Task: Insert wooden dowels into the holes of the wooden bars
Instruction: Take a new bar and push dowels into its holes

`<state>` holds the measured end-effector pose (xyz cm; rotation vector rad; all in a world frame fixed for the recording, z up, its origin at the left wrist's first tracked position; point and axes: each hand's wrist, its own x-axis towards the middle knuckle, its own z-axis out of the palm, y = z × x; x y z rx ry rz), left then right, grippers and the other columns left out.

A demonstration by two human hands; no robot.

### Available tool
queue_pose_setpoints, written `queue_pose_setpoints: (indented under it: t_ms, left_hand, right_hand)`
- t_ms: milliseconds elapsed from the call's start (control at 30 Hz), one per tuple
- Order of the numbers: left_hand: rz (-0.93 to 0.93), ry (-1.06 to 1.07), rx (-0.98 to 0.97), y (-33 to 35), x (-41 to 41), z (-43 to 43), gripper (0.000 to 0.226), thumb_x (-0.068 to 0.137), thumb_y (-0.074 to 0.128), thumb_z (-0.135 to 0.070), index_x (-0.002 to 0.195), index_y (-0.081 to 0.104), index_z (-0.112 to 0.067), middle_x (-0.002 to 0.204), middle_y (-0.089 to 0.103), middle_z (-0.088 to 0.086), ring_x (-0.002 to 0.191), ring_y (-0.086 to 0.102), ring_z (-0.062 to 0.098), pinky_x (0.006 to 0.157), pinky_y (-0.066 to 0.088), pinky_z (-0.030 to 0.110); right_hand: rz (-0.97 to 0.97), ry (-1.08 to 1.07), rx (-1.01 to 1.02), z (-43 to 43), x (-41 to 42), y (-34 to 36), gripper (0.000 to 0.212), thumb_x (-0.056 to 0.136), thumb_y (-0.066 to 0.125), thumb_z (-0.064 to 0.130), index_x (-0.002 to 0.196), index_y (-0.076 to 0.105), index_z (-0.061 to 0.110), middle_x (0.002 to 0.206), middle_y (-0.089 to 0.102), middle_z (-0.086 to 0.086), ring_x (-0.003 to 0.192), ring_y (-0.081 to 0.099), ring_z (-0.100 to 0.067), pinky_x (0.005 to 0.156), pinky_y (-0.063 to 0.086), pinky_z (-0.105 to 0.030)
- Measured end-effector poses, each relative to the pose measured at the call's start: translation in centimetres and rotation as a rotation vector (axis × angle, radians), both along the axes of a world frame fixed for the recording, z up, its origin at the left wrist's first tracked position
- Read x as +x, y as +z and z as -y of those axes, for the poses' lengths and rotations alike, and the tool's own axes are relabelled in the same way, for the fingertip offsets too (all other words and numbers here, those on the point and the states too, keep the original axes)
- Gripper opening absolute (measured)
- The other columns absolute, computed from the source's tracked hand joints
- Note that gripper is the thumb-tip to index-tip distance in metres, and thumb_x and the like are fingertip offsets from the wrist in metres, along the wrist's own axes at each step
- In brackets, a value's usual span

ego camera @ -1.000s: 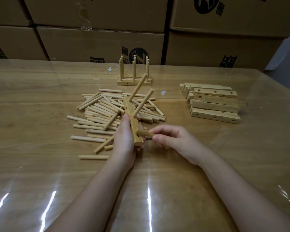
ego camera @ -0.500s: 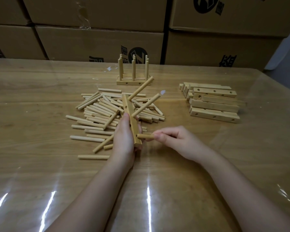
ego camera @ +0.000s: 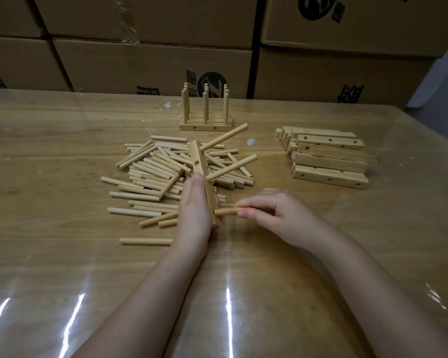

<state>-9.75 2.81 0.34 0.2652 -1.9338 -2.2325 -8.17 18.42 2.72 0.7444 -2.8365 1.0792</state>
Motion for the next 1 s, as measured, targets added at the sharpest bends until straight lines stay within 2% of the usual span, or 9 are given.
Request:
queue_pose_setpoints:
  t_ms: [67, 167, 333, 467, 533, 633, 867, 1000]
  left_hand:
    - [-0.024, 0.017, -0.046, 0.0, 0.1, -0.1, 0.036, 0.102, 0.029, -0.032, 0.079, 0.051, -0.017, 0.050, 0.050, -0.005, 0.039, 0.047, 0.002, 0.037, 0.036, 0.015]
    - [-0.054, 0.021, -0.093, 0.0, 0.3, -0.2, 0.035, 0.102, 0.030, -0.032, 0.080, 0.050, -0.014, 0.059, 0.050, 0.000, 0.042, 0.046, 0.000, 0.042, 0.038, 0.015]
    - [-0.064, 0.039, -0.082, -0.2, 0.2, -0.3, 0.035, 0.102, 0.031, -0.031, 0.079, 0.050, -0.013, 0.060, 0.049, 0.000, 0.044, 0.046, 0.000, 0.044, 0.038, 0.012]
    - [-0.066, 0.051, -0.060, -0.2, 0.1, -0.4, 0.034, 0.102, 0.030, -0.030, 0.079, 0.048, -0.013, 0.054, 0.049, -0.004, 0.040, 0.045, 0.000, 0.039, 0.037, 0.015]
    - [-0.065, 0.047, -0.052, -0.3, 0.2, -0.4, 0.034, 0.102, 0.030, -0.031, 0.079, 0.048, -0.015, 0.051, 0.048, -0.007, 0.040, 0.045, 0.000, 0.038, 0.036, 0.016]
    - [-0.071, 0.056, -0.070, -0.3, 0.1, -0.4, 0.034, 0.102, 0.030, -0.031, 0.079, 0.049, -0.016, 0.056, 0.048, -0.004, 0.043, 0.045, 0.000, 0.043, 0.039, 0.016]
    - [-0.085, 0.055, -0.088, -0.3, 0.1, -0.5, 0.034, 0.103, 0.029, -0.029, 0.079, 0.047, -0.014, 0.057, 0.047, -0.001, 0.042, 0.044, 0.001, 0.042, 0.038, 0.018]
    - [-0.093, 0.046, -0.101, -0.4, 0.0, -0.5, 0.034, 0.103, 0.028, -0.030, 0.079, 0.047, -0.015, 0.059, 0.047, 0.000, 0.045, 0.044, 0.004, 0.048, 0.040, 0.022]
  right_hand:
    - [-0.087, 0.015, 0.110, 0.1, 0.1, 0.2, 0.026, 0.089, 0.051, 0.040, 0.109, 0.066, 0.034, 0.079, 0.051, 0.035, 0.085, 0.045, 0.009, 0.082, 0.031, -0.022]
    - [-0.226, -0.016, 0.210, 0.2, 0.3, 0.5, 0.027, 0.089, 0.050, 0.039, 0.109, 0.066, 0.032, 0.076, 0.048, 0.025, 0.080, 0.038, -0.002, 0.073, 0.023, -0.026]
    - [-0.438, -0.052, 0.245, 0.8, 1.0, 0.6, 0.017, 0.087, 0.061, 0.024, 0.100, 0.072, 0.019, 0.079, 0.059, 0.003, 0.078, 0.047, -0.018, 0.071, 0.028, -0.031]
    - [-0.556, -0.078, 0.272, 1.2, 1.5, 1.0, 0.020, 0.087, 0.055, 0.026, 0.092, 0.073, 0.018, 0.073, 0.055, 0.002, 0.073, 0.045, -0.019, 0.068, 0.021, -0.028]
    - [-0.599, -0.081, 0.291, 1.4, 1.7, 1.1, 0.022, 0.088, 0.052, 0.025, 0.092, 0.073, 0.019, 0.072, 0.053, 0.001, 0.072, 0.045, -0.020, 0.068, 0.022, -0.030]
    - [-0.647, -0.095, 0.319, 1.6, 1.9, 1.2, 0.022, 0.088, 0.052, 0.024, 0.091, 0.073, 0.019, 0.071, 0.053, 0.001, 0.072, 0.047, -0.022, 0.068, 0.028, -0.034]
    - [-0.707, -0.143, 0.395, 2.1, 2.3, 1.4, 0.022, 0.089, 0.050, 0.023, 0.088, 0.072, 0.020, 0.072, 0.053, 0.002, 0.073, 0.048, -0.022, 0.070, 0.027, -0.034]
    - [-0.730, -0.157, 0.403, 2.3, 2.5, 1.4, 0.020, 0.088, 0.052, 0.022, 0.088, 0.072, 0.020, 0.073, 0.053, 0.002, 0.074, 0.047, -0.021, 0.071, 0.027, -0.034]
